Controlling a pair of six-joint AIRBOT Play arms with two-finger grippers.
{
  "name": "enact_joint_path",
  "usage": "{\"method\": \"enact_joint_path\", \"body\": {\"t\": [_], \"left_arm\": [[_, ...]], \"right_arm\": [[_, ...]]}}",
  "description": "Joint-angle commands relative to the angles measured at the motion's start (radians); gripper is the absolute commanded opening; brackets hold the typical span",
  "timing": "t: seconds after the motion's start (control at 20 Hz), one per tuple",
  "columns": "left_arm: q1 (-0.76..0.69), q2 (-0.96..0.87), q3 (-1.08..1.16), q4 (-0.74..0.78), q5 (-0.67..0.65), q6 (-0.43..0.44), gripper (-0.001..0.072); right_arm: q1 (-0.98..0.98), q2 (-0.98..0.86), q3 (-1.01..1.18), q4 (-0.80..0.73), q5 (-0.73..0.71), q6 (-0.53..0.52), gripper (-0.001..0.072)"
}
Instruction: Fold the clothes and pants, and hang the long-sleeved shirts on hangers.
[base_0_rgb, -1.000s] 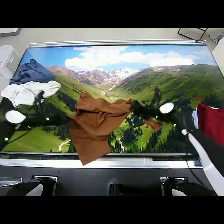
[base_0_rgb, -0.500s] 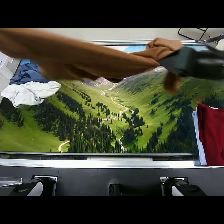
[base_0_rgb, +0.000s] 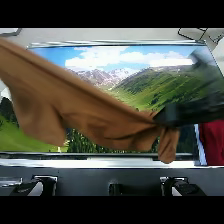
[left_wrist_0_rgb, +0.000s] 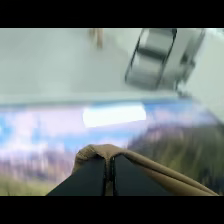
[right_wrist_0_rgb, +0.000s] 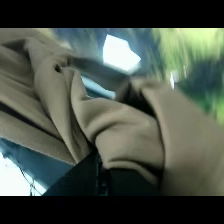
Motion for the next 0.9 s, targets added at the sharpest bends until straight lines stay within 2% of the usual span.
{"method": "enact_joint_path", "body": {"t": [0.0, 0.15, 0.25, 0.4, 0.45, 0.5, 0.55, 0.6, 0.65, 0.7, 0.75, 0.85], "left_arm": [[-0.014, -0.008, -0.333, 0.004, -0.161, -0.010, 0.0021], [-0.065, -0.008, -0.724, 0.001, -0.072, -0.017, 0.0021], [-0.096, -0.008, -0.924, -0.033, 0.024, -0.079, 0.0021], [-0.111, -0.008, -1.090, -0.118, 0.106, -0.082, 0.0021], [-0.111, -0.008, -1.109, -0.124, 0.119, -0.082, 0.0021], [-0.111, -0.008, -1.110, -0.123, 0.121, -0.081, 0.0021], [-0.109, -0.007, -1.106, -0.124, 0.127, -0.082, 0.0021], [-0.108, -0.007, -1.100, -0.124, 0.129, -0.081, 0.0022], [-0.103, -0.007, -1.094, -0.124, 0.129, -0.082, 0.0021], [-0.101, -0.007, -1.089, -0.124, 0.129, -0.075, 0.0022], [-0.098, -0.007, -1.085, -0.124, 0.129, -0.074, 0.0022], [-0.089, -0.008, -1.085, -0.123, 0.130, -0.065, 0.0022]], "right_arm": [[0.081, -0.061, -0.328, -0.058, -0.242, -0.046, 0.0037], [0.094, -0.264, -0.429, -0.053, -0.585, -0.064, 0.0037], [0.094, -0.389, -0.426, -0.003, -0.797, -0.047, 0.0037], [0.095, -0.498, -0.426, 0.134, -0.974, 0.035, 0.0041], [0.094, -0.515, -0.426, 0.172, -1.018, 0.034, 0.0078], [0.094, -0.520, -0.426, 0.196, -1.035, 0.034, 0.0212], [0.085, -0.516, -0.418, 0.196, -1.028, 0.024, 0.0420], [0.065, -0.509, -0.397, 0.192, -0.972, -0.039, 0.0589], [0.028, -0.504, -0.367, 0.182, -0.871, -0.118, 0.0638], [-0.025, -0.502, -0.328, 0.150, -0.728, -0.161, 0.0641], [-0.081, -0.496, -0.299, 0.106, -0.591, -0.177, 0.0665], [-0.192, -0.468, -0.295, 0.011, -0.350, -0.168, 0.0651]]}}
